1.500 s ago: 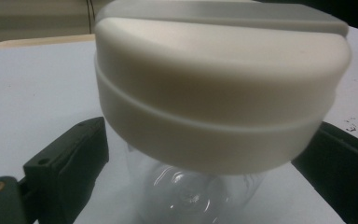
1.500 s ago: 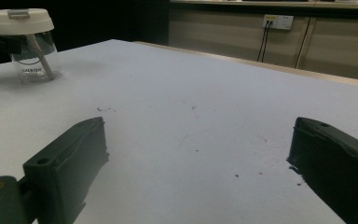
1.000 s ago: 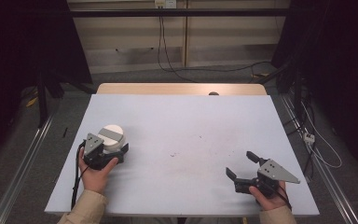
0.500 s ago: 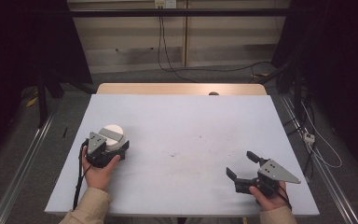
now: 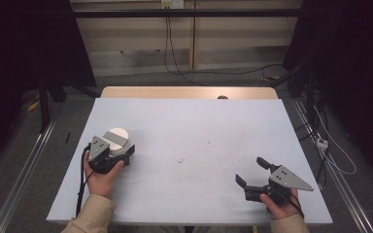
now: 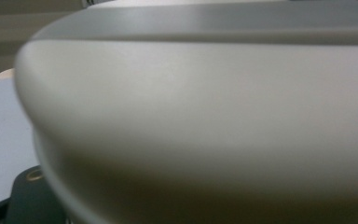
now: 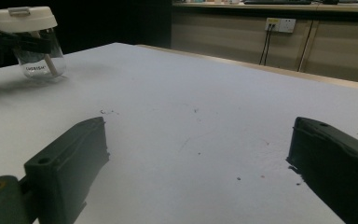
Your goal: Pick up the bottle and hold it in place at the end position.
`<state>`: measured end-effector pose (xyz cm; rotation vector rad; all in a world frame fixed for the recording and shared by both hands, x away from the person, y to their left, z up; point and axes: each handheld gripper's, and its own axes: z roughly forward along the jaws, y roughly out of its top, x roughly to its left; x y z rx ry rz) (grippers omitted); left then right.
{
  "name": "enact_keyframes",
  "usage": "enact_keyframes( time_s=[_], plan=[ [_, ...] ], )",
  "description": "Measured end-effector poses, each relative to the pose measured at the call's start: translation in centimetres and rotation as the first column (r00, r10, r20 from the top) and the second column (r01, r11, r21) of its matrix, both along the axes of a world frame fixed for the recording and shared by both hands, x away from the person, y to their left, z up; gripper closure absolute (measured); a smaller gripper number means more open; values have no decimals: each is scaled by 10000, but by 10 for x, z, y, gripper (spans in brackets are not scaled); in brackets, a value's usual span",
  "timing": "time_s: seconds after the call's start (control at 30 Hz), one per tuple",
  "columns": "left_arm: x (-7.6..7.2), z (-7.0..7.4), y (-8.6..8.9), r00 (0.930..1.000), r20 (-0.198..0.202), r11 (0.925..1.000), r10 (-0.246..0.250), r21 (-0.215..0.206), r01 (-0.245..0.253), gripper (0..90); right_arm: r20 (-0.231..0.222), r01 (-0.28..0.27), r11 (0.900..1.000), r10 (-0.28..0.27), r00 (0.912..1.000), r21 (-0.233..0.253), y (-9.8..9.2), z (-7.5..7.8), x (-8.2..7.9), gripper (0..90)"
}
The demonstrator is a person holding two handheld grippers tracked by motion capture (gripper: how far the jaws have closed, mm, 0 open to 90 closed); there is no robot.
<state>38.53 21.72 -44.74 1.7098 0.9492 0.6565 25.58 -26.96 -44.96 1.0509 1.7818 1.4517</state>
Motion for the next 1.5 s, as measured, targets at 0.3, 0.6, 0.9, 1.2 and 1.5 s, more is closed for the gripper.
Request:
enact_keyframes(
  time_s=[0.3, 0.6, 0.9, 1.2, 1.5],
  plan=[
    [7, 6, -17, 9973, 174, 9974, -709, -109, 711, 184, 40, -7, 10000, 7, 10000, -35, 0, 0, 1, 38],
    [13, 9, -41, 9903, 34, 9903, -1387, -117, 1387, 184, 28, 22, 10000, -22, 10000, 18, 0, 0, 2, 38],
    [19, 13, -57, 9842, -118, 9843, -1765, -58, 1764, 184, 19, -15, 10000, 15, 10000, 13, 1, 0, 2, 39],
    [25, 15, -66, 9804, -172, 9804, -1965, 137, 1967, 184, 25, -34, 10000, 34, 10000, -8, 1, 0, 3, 40],
    [30, 17, -80, 9727, -318, 9730, -2298, 142, 2304, 184, 20, -35, 10000, 35, 10000, -6, 1, 0, 3, 40]
  ],
)
